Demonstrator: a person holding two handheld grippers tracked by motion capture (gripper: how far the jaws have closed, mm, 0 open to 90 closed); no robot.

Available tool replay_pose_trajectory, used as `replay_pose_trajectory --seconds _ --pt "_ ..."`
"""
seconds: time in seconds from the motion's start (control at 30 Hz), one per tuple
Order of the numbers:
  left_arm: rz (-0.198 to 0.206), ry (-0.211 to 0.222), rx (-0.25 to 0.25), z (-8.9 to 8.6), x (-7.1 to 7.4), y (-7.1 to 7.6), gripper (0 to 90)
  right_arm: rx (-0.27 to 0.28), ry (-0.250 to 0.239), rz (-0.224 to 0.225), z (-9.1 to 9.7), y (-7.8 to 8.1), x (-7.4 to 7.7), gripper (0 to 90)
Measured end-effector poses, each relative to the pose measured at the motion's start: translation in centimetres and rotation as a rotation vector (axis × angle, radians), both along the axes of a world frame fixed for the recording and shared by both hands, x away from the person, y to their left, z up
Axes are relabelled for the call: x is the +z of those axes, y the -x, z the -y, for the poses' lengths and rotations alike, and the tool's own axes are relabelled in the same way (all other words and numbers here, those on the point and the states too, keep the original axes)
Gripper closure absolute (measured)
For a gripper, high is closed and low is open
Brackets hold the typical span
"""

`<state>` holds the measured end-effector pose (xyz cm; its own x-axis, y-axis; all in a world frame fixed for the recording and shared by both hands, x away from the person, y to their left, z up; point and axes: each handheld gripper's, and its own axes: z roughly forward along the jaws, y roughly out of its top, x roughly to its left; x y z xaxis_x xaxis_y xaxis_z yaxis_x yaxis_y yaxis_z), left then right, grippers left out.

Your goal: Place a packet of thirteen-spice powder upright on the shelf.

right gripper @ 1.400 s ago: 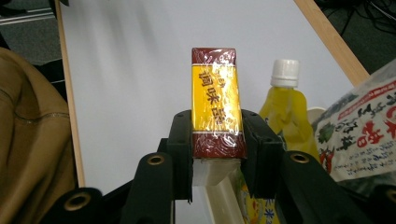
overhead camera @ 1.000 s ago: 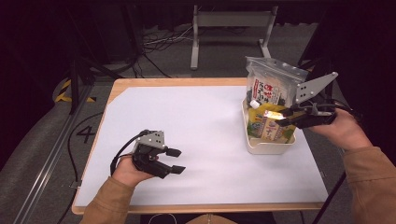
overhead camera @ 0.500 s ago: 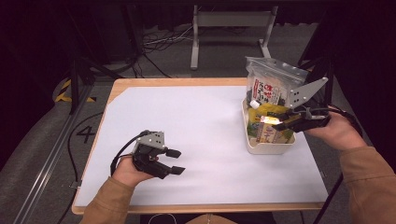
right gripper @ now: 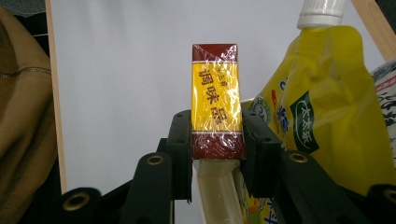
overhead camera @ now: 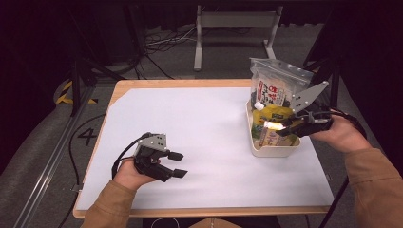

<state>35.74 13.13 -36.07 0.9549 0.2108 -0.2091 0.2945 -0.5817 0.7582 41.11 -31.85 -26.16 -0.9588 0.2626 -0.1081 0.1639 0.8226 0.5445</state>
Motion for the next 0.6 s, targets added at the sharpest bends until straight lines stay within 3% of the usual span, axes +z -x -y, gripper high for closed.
replay_pose_trajectory --seconds 0.43,0.6 --pt "-0.005 0.0 -0.003 -0.1 -0.1 -0.1 39.7 0.037 -0.014 -0.062 0.6 -1.2 0.2 68.0" --pt "-0.006 -0.001 -0.004 -0.1 -0.1 -0.1 39.7 0.048 0.038 -0.052 -0.3 -1.1 -0.1 67.9"
